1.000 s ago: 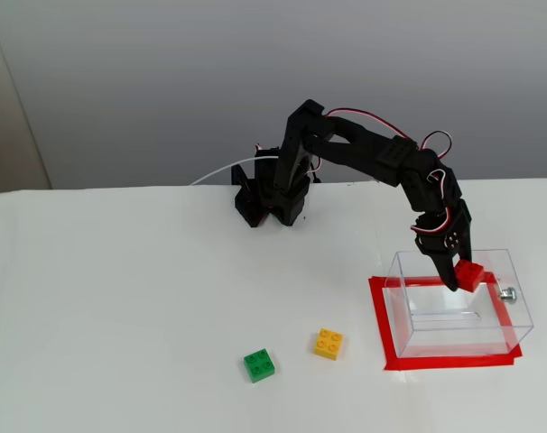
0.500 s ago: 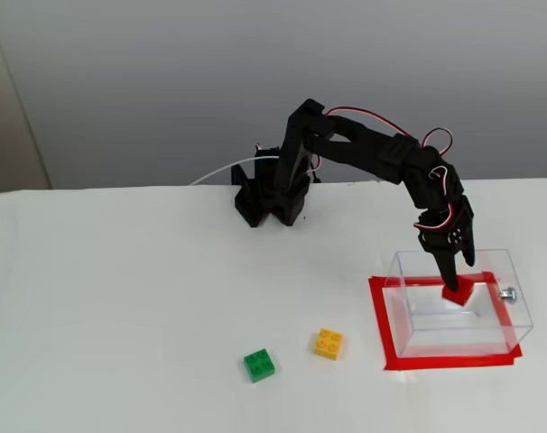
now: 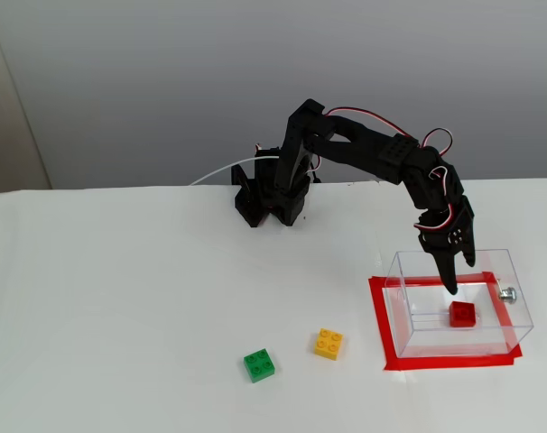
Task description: Pick the red lego brick and place it into the transparent box
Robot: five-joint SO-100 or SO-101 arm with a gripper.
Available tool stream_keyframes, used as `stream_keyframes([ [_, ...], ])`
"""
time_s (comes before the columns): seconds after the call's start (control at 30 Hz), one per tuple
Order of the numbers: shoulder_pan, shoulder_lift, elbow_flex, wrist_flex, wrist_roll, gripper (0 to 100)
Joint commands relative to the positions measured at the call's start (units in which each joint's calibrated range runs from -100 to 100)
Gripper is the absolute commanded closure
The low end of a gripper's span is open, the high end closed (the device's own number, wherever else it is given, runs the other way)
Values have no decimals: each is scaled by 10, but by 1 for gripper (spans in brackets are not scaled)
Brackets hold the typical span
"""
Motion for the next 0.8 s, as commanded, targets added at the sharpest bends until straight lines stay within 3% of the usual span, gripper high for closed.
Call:
stream_keyframes([
  [0.0, 10, -7, -20, 1, 0, 75],
  [0.2, 17, -13, -20, 1, 0, 98],
  [0.47, 62, -73, -19, 2, 1, 99],
  [0.77, 192, -196, -19, 130, 0, 99],
])
